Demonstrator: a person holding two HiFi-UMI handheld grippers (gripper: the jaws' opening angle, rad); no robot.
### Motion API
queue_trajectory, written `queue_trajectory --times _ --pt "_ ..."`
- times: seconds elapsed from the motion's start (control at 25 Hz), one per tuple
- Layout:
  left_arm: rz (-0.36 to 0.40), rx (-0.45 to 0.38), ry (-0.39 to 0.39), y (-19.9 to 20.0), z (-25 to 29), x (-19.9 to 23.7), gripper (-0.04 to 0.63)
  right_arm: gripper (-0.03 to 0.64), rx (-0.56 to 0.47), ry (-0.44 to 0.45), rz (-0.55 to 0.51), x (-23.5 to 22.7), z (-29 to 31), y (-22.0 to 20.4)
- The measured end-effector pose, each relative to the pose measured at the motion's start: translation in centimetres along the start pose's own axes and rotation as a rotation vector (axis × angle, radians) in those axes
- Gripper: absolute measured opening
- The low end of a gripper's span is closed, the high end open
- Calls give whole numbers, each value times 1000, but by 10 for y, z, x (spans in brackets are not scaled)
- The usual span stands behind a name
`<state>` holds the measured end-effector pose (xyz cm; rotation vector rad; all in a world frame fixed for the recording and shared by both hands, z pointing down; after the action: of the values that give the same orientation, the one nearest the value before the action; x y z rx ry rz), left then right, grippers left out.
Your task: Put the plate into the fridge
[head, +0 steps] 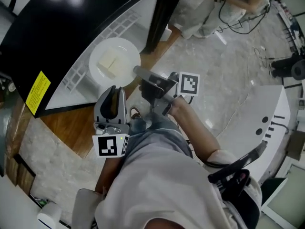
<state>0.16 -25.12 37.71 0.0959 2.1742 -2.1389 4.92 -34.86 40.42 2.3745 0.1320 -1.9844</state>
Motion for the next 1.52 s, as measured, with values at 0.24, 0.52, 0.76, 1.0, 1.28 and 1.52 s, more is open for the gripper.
queue_trajectory --times 0.24,0.52,0.76,1.0,1.28,1.52 --pt "-33 -32 129 3 30 31 75 21 125 -22 58 -4 68 29" --pt "-78 -24 221 -5 35 37 75 23 127 -59 163 -11 81 33" --pt "-75 -16 245 -10 43 40 75 23 147 -77 194 -15 94 29" --pt "-100 -38 282 -8 50 55 74 25 146 -85 188 -7 110 34" --pt "-93 -72 306 -3 60 59 61 169 220 -100 73 -7 105 35" --pt "-14 -35 359 11 57 62 61 60 208 -224 -660 15 86 39"
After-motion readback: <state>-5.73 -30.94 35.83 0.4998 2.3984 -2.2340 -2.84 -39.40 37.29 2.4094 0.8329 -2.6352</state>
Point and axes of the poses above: the fingertips, and each gripper's own axes: z forward along the fingers, x to its left, y out of its top, the point moved 2 cm from there along -z, backward along the fingers, and after that the axes turned 11 degrees about z, right-handed, at the moved point
